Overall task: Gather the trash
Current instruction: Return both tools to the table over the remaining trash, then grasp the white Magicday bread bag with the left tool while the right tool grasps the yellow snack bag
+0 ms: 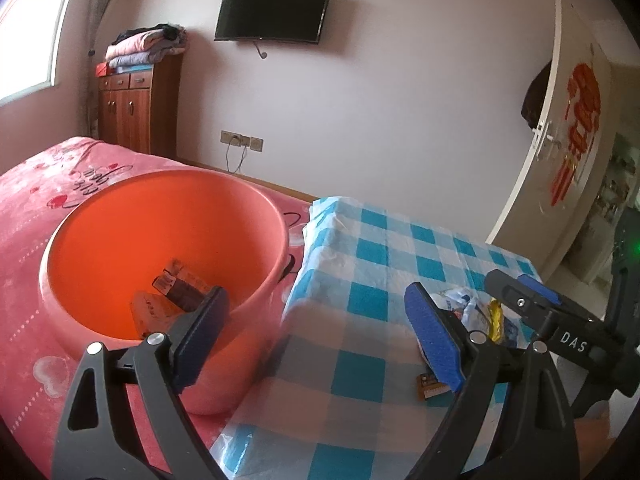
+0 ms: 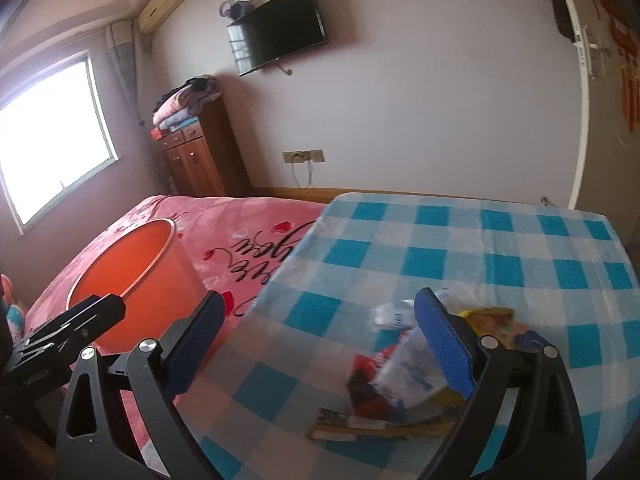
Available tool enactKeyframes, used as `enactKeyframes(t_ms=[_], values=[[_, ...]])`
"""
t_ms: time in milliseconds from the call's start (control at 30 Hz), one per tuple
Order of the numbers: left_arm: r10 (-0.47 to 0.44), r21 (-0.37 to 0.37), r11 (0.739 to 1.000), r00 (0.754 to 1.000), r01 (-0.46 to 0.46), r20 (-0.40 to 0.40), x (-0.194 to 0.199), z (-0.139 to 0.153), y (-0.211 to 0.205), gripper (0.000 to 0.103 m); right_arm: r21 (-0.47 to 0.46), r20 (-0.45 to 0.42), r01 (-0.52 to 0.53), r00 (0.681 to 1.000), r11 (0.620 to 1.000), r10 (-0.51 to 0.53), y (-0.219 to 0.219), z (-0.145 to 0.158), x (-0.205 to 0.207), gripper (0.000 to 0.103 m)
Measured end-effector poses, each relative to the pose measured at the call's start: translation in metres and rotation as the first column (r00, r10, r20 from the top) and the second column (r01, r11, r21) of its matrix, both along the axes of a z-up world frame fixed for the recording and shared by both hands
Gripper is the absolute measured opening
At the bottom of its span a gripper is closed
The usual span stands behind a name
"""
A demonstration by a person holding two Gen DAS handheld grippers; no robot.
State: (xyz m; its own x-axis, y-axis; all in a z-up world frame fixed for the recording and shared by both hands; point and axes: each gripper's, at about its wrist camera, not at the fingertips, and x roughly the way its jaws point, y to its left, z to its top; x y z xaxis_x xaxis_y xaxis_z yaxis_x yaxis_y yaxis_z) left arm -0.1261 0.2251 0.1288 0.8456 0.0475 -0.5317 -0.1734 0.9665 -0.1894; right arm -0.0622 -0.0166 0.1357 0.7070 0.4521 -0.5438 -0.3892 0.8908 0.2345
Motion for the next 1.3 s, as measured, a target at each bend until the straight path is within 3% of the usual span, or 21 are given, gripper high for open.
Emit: enactKeyframes(t_ms=[500, 1300], values=[[-0.076, 0.016, 0.997, 0.997, 0.077, -0.020, 0.007, -0.005, -0.038, 0.090, -0.020, 0.025, 0.124, 0.992, 0.992, -0.123, -0.058, -0.015, -0.010, 0.094], [-0.213, 0.046, 0.974, 0.967, 0.221, -0.137, 0.036, -0.044, -0.122, 0.090, -0.072, 0.038, 0.267, 0.964, 0.961, -0.265, -0.128, -0.057, -0.009, 0.094]])
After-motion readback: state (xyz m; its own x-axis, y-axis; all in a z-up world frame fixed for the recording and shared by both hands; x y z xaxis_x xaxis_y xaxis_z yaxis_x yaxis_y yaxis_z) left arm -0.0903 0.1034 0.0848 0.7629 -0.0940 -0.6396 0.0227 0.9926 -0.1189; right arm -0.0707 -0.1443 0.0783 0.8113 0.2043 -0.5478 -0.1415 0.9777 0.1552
